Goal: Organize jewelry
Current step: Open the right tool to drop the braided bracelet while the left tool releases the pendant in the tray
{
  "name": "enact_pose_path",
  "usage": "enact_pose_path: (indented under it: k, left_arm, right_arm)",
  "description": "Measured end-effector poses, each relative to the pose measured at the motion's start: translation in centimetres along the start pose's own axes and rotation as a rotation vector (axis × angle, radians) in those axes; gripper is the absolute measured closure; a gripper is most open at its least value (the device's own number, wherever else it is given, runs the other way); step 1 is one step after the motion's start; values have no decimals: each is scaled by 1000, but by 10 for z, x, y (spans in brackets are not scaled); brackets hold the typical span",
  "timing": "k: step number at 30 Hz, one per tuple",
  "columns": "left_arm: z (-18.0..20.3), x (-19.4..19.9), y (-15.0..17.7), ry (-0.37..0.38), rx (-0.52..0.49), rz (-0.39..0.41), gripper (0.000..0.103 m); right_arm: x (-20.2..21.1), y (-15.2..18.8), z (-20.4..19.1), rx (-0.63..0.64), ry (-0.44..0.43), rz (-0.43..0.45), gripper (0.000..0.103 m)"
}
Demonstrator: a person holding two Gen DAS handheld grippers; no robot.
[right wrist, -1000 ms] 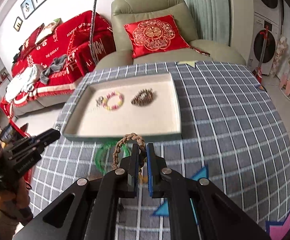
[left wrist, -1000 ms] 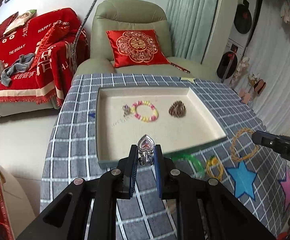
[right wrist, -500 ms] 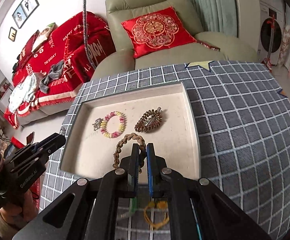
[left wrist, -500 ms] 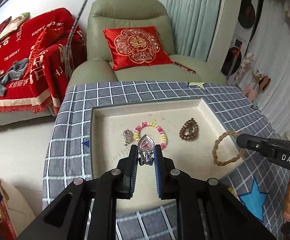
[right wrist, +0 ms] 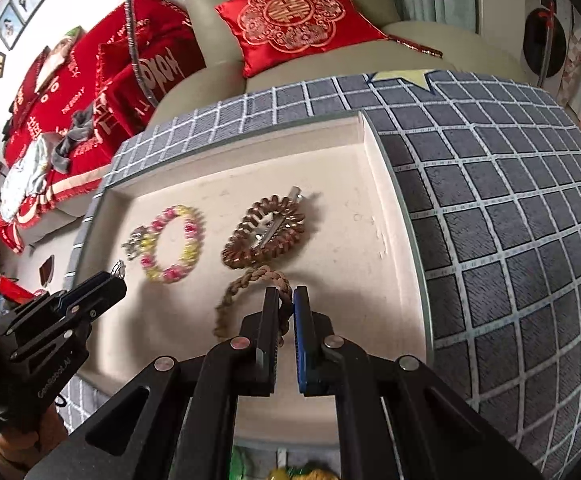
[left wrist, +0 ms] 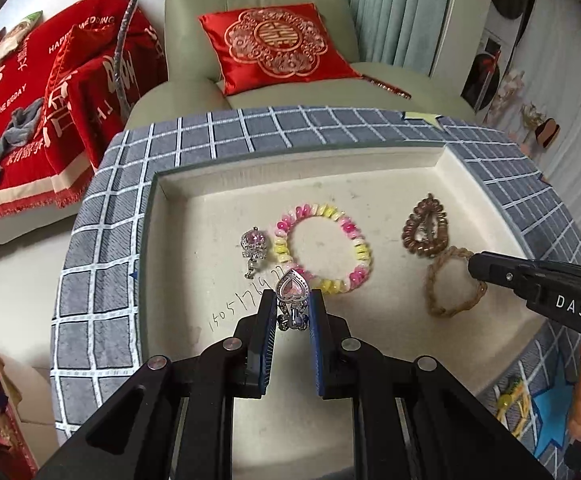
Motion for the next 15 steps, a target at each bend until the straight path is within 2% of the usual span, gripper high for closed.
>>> enact_pose_path:
  k: [7, 15]
  left_arm:
    - [-4, -17, -6, -39, 42, -12, 72]
    - [0, -18, -5, -71, 18, 7, 72]
  right_arm:
    - [-15, -11, 15, -31, 36, 9, 95]
    - [-18, -14, 16, -12, 57, 18, 95]
Point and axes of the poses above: each gripper's, at about its wrist camera, not at the fingertips, and x roughly against the way its jaws point, z to its right, y to its underside, the point moved 3 cm from there along -x, roughly the way its jaws point, and after that the axes turned 14 degrees about x, right-handed, at the moved point
